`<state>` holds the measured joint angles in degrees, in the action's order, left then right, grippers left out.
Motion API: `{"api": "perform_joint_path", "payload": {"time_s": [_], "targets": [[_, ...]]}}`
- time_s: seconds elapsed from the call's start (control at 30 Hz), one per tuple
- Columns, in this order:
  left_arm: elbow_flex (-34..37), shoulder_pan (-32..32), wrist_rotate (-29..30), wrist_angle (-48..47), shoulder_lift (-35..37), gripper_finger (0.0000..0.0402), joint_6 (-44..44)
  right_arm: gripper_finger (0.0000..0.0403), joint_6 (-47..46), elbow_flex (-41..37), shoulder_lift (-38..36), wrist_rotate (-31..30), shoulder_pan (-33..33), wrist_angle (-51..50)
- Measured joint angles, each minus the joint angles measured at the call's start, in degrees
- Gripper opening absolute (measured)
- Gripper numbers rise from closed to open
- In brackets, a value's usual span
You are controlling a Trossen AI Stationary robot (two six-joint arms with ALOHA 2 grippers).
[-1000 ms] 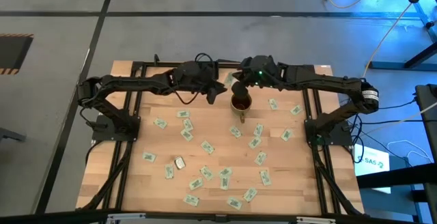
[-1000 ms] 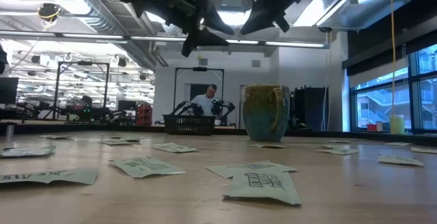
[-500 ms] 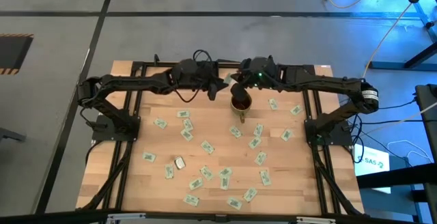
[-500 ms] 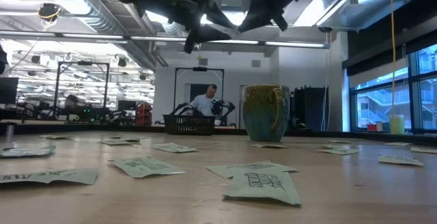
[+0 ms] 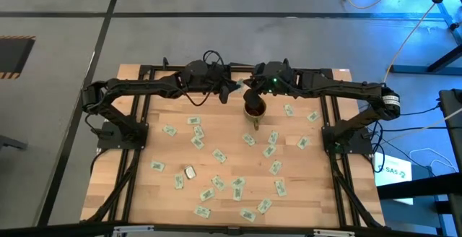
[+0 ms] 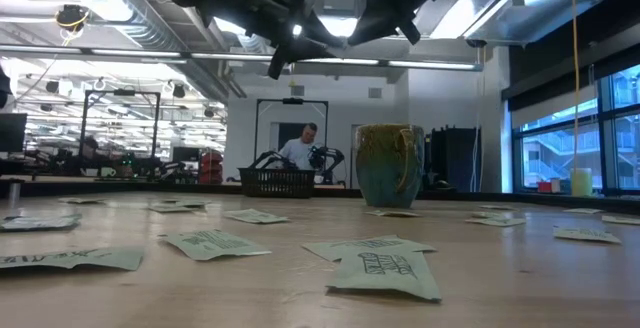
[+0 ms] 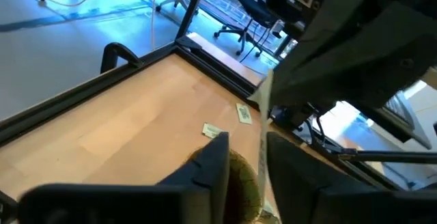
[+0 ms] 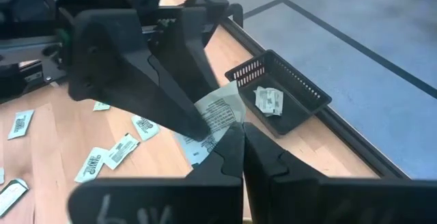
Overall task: Pick and place Stevia / Truvia into bins
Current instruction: Put the stevia packet into the black container
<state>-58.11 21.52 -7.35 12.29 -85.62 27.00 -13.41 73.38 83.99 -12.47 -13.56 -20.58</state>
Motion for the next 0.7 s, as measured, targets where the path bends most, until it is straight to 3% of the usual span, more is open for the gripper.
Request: {"api": "perform_joint_path", "payload": {"time_s": [0.2,0.53,0.7], "targets": [[0.0,0.0,0.0,0.04,0.0,0.0009,-2.95,0.0004,0.22,0.0,0.0,-0.02,0.0,0.43],[0.0,0.7,-0.04,-0.03,0.0,0.0005,-3.76,0.0028,0.42,0.0,-0.04,-0.09,0.0,1.6],[0.0,2.23,-0.05,-0.24,0.0,0.0004,-3.76,0.0064,0.17,0.02,-0.87,0.05,-0.35,-0.26]]}}
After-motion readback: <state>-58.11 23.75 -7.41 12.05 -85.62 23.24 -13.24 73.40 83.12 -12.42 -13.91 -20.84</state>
